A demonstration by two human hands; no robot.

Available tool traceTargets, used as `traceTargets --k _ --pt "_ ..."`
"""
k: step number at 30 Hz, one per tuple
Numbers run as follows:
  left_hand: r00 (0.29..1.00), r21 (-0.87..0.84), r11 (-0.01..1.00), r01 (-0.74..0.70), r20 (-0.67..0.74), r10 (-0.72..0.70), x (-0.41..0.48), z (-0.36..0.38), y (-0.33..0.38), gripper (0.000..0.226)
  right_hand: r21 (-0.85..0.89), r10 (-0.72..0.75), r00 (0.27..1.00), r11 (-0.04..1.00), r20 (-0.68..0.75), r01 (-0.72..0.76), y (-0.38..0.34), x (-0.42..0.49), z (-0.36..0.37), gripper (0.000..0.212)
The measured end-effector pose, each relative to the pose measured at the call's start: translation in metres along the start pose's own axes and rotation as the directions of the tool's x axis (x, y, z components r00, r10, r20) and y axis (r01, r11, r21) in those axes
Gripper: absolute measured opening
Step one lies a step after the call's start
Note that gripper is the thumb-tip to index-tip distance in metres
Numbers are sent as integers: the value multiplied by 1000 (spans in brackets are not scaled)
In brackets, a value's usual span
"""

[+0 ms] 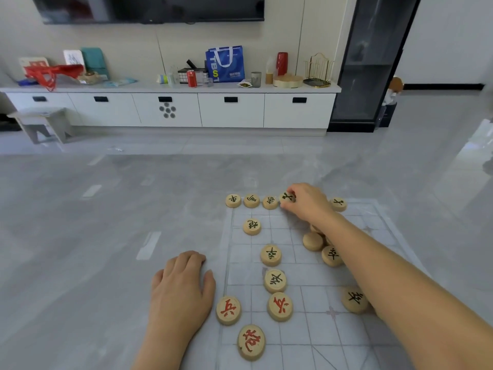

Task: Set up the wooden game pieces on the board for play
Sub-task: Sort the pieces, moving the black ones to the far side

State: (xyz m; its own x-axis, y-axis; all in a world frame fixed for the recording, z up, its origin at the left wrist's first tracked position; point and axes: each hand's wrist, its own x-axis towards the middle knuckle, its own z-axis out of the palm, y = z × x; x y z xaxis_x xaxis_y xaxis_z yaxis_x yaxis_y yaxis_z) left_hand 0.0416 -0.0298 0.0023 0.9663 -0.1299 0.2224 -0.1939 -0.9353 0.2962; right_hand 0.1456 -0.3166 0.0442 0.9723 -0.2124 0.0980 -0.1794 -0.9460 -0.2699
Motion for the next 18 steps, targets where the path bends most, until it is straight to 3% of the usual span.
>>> traceTargets --k 3,7,10,13,16,18 --pt "1000 0 1000 0 1 0 1 0 -1 41 -53 -18 999 998 43 20 1 9 9 39" --pt "1000 2 1000 -6 8 6 1 1 -2 39 241 51 997 969 60 -64 19 4 -5 64" --pt "1000 3 1000 -5 -2 5 0 1 -3 37 388 128 992 914 3 -119 43 -8 -26 52" --pt "1000 -1 1000 14 16 -14 1 1 -2 30 409 78 994 907 72 -101 63 -31 -43 22" --pt "999 5 1000 26 22 -26 1 0 -1 30 325 -14 985 945 170 -43 73 -61 -52 8" --pt "999 6 1000 30 21 -30 1 -1 0 30 204 -46 986 979 161 12 79 -76 -54 5"
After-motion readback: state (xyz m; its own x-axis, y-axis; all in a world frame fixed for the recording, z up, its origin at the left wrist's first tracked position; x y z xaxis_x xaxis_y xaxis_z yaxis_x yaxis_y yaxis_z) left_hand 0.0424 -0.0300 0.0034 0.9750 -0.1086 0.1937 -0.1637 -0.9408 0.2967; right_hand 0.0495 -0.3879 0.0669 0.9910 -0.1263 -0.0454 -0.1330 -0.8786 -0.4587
